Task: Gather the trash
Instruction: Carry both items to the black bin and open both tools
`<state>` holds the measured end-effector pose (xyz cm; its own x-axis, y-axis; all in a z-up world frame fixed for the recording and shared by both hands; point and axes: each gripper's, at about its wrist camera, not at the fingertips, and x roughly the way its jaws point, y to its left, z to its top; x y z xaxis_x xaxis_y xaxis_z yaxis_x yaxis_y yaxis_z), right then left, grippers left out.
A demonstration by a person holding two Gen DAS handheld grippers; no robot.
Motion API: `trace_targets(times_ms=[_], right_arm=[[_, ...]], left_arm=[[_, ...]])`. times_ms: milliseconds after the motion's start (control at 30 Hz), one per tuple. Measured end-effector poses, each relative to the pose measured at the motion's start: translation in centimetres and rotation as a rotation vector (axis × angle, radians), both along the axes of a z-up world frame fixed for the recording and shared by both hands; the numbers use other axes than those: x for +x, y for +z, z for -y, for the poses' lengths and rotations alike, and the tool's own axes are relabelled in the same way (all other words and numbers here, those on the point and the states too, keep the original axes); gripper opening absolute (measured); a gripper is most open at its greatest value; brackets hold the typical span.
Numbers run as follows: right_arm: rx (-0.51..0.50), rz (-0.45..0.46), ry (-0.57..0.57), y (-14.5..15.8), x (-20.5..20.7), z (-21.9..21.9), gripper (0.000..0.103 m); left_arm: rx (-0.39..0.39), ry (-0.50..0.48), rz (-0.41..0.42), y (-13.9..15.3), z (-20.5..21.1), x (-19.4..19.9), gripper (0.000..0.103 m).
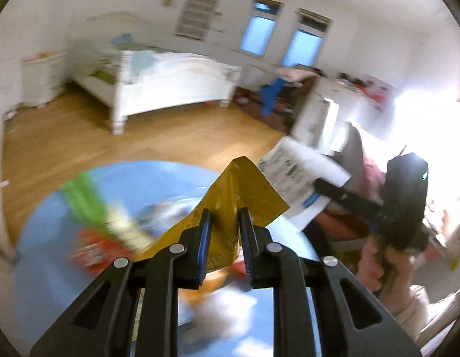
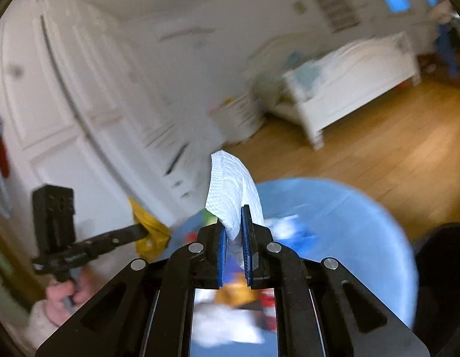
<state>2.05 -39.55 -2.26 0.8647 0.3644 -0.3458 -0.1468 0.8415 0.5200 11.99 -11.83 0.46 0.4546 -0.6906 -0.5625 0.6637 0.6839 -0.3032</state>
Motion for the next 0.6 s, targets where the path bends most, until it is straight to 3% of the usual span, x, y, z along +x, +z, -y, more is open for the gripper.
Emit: trace_targets(times_ms=[100,300,433,600], right_arm=[[-0.026,-0.035,-0.152,-1.7,-2.9,4.7,0.011],[0.044,-0.248,-0.337,-9.1,-4.9,13.0,0.011],[0.090,-0.338,-0.364,-13.7,-6.4,15.0,0.011],[0.125,-0.409,-0.384,-16.8,-7.3,15.6,0.014]], left_arm=[[-0.030,-0.108,-0.030,-0.9,6.5,-0.1,0.020],[-0.042,-0.298,-0.160,-6.1,20.8,-0.1,0.020],[-0.007,-0.358,-0.222,-9.5,26.6,-0.7,0.020],[0.040,-0.375,-0.234,-11.5,29.3,-1.3,0.020]])
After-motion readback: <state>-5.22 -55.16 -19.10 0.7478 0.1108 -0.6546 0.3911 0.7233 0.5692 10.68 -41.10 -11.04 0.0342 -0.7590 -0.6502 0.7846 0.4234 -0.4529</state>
